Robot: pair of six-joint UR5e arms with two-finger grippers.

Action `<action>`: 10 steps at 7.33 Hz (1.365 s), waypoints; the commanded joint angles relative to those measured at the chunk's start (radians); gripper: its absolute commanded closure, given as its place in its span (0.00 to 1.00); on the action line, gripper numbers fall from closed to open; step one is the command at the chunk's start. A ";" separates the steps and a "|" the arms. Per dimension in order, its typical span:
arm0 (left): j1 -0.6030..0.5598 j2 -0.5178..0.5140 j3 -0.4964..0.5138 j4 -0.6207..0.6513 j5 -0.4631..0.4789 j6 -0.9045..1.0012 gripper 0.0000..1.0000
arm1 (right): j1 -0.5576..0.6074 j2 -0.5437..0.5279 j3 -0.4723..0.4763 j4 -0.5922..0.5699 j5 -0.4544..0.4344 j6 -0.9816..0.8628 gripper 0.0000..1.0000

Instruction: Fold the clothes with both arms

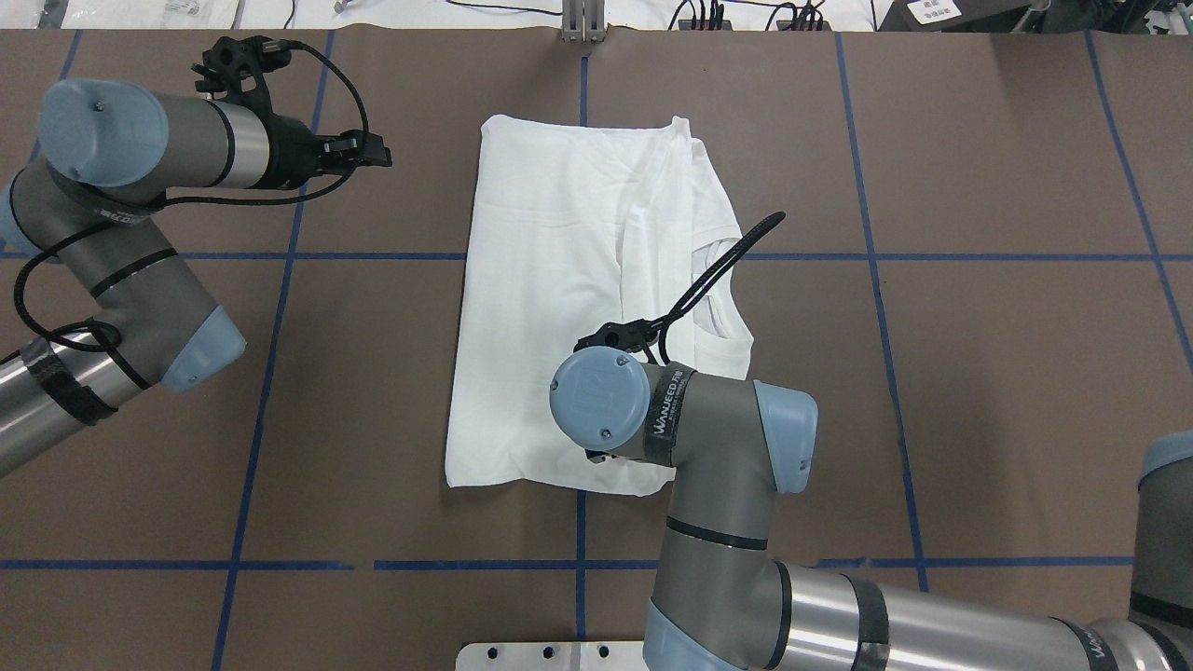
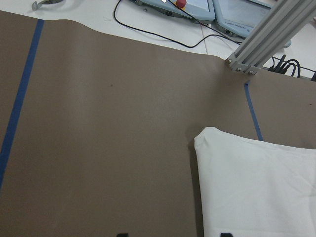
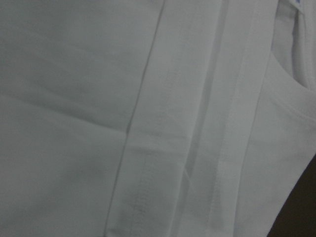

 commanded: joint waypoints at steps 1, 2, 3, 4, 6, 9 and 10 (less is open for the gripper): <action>0.000 0.001 -0.003 0.000 0.000 -0.002 0.31 | 0.009 -0.049 0.037 -0.022 0.001 -0.041 0.00; 0.000 0.001 -0.009 0.001 0.001 -0.002 0.31 | 0.029 -0.120 0.130 -0.060 0.004 -0.089 0.00; 0.000 0.001 -0.016 0.001 0.000 -0.008 0.31 | 0.039 -0.234 0.230 -0.065 -0.001 -0.112 0.00; 0.002 -0.001 -0.023 0.001 0.000 -0.037 0.31 | 0.044 -0.355 0.337 -0.065 -0.001 -0.112 0.00; 0.000 0.001 -0.036 0.006 -0.009 -0.039 0.31 | 0.020 -0.424 0.426 -0.080 0.001 -0.109 0.00; 0.000 0.103 -0.128 0.020 -0.023 -0.025 0.32 | 0.036 -0.166 0.248 -0.082 -0.012 -0.108 0.00; -0.003 0.135 -0.160 0.018 -0.067 -0.023 0.32 | 0.035 -0.105 0.225 -0.082 -0.039 -0.095 0.00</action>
